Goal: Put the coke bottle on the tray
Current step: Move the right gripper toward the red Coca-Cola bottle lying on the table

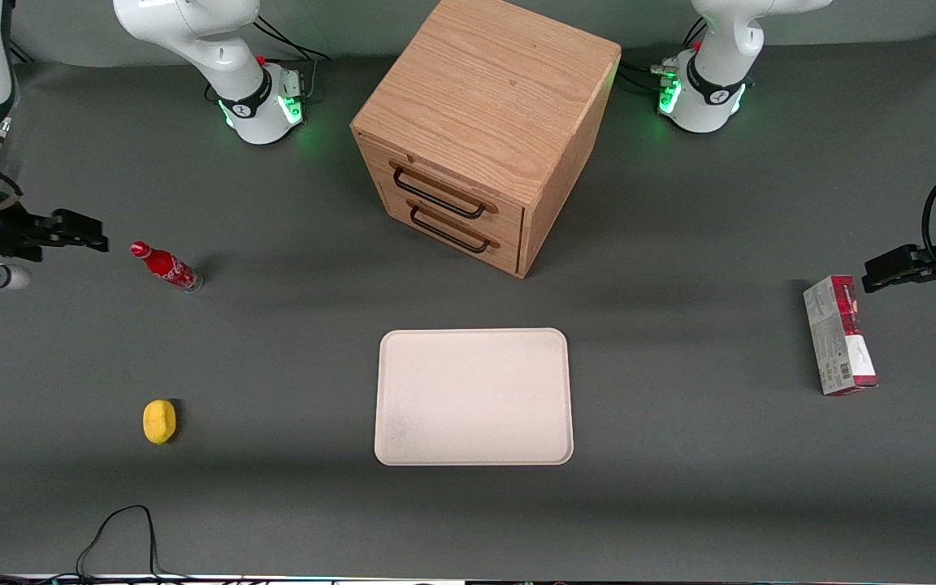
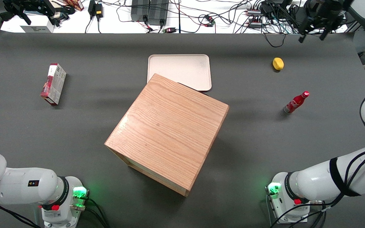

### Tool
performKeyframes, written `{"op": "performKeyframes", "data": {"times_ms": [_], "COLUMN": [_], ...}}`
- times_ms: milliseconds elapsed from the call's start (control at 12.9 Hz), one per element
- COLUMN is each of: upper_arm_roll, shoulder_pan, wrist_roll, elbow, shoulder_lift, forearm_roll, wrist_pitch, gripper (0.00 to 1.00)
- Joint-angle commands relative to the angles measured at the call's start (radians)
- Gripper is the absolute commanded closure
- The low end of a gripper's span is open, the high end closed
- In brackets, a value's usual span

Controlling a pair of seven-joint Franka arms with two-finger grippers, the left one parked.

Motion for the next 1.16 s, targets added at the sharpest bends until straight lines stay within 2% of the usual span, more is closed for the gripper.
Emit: {"op": "performKeyframes", "data": {"times_ms": [0, 78, 233, 310, 620, 1085], "upper_arm_roll": [-0.102, -0.124, -0.130, -0.133, -0.133, -0.162], "shoulder_pan": [0.006, 0.006, 0.006, 0.006, 0.006, 0.006], "wrist_roll": [-0.134, -0.152, -0.153, -0.153, -0.148, -0.143], "elbow": [-0.155, -0.230, -0.359, -0.402, -0.484, -0.738], "shoulder_lift": [-0.139, -0.202, -0.309, -0.342, -0.354, -0.322], "forearm_roll": [-0.026, -0.029, -0.087, -0.093, -0.095, -0.095], "wrist_pitch": [0.048, 0.082, 0.132, 0.145, 0.215, 0.531], "gripper": [0.00, 0.00, 0.00, 0.00, 0.00, 0.00]}}
